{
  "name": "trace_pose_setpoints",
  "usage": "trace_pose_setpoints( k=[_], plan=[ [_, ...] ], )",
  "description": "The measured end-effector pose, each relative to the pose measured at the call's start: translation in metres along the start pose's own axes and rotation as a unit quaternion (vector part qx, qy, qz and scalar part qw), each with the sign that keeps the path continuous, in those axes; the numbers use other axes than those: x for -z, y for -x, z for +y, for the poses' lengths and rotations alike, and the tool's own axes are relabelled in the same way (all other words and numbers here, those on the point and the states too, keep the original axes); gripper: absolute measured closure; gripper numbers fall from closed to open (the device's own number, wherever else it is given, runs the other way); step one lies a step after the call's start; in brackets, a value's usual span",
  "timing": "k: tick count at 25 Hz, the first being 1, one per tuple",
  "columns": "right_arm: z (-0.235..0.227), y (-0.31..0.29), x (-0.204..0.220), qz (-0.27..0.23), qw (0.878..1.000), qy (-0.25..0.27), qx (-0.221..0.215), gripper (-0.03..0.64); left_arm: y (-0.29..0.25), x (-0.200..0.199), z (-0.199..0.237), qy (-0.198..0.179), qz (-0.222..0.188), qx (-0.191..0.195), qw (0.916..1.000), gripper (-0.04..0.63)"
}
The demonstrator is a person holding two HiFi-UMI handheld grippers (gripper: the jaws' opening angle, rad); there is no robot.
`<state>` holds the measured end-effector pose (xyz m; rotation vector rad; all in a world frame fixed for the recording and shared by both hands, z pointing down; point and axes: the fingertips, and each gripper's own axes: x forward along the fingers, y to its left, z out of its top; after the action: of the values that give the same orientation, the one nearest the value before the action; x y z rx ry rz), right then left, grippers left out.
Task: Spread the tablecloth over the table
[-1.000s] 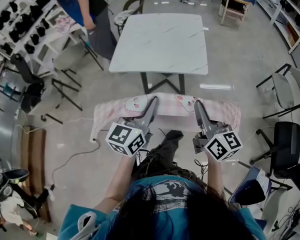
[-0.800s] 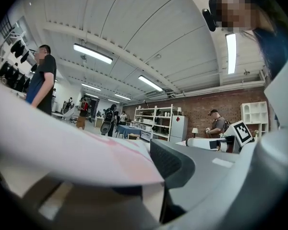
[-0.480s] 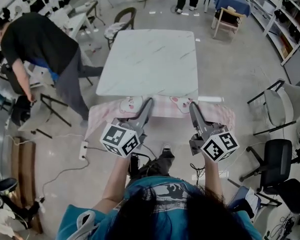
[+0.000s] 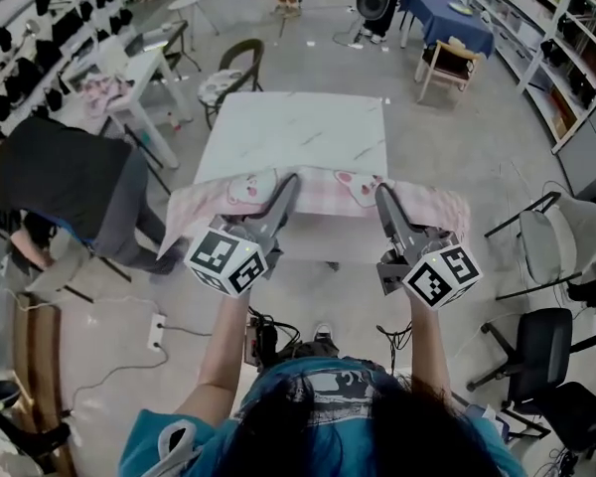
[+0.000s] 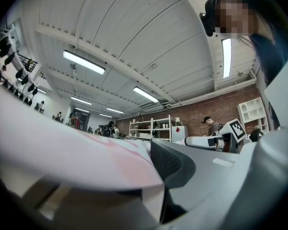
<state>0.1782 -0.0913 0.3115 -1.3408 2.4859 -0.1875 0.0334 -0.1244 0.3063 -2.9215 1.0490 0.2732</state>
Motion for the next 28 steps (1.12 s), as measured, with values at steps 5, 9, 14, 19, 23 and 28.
trace_pose_setpoints(
  k=[5,9,14,19,23,28],
  plan=[
    [-0.023,-0.044,-0.012,-0.001,1.000,0.011,-0.004,0.552,-0.033,-0.010,0.037,-0.007,-0.002,0.000,1.0000,0.515],
    [-0.032,-0.073,-0.019,-0.006,1.000,0.023,-0.014,0.552,-0.048,-0.019,0.061,-0.012,-0.005,0.003,0.9999,0.514],
    [-0.045,-0.103,-0.040,-0.023,0.999,0.027,-0.019,0.551,-0.075,-0.041,0.084,-0.034,-0.008,0.013,0.9993,0.512],
    [-0.062,-0.146,-0.064,-0.039,0.998,0.033,-0.033,0.552,-0.107,-0.067,0.116,-0.057,-0.016,0.016,0.9981,0.512],
    [-0.073,-0.184,-0.086,-0.050,0.997,0.041,-0.051,0.552,-0.132,-0.090,0.145,-0.068,-0.026,0.016,0.9972,0.511],
    [-0.101,-0.237,-0.095,-0.057,0.995,0.055,-0.058,0.552,-0.170,-0.096,0.192,-0.070,-0.026,0.011,0.9971,0.511]
  ],
)
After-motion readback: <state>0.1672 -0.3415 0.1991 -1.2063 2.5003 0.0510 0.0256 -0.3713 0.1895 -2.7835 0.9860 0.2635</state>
